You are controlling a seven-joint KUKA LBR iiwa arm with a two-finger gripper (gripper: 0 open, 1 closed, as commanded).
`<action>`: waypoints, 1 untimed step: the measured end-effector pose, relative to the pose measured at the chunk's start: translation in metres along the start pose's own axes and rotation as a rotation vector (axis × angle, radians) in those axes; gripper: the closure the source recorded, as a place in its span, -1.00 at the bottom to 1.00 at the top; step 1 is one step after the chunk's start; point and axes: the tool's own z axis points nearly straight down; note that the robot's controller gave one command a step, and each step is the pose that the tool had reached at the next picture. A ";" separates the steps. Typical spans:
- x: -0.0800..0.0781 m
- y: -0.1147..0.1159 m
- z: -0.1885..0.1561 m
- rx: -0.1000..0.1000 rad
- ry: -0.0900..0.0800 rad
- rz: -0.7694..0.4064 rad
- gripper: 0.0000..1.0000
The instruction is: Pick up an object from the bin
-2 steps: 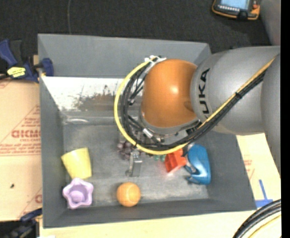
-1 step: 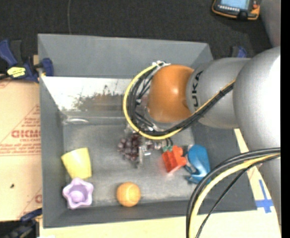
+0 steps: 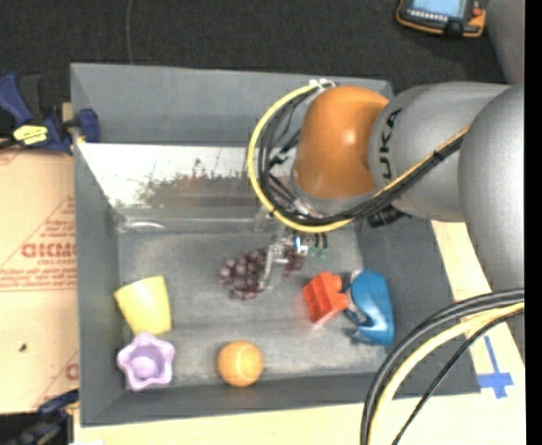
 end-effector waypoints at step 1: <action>0.013 0.011 0.052 0.001 0.010 -0.274 -1.00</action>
Offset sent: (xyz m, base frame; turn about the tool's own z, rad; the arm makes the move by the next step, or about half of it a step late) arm 0.0099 -0.0111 -0.0543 0.0875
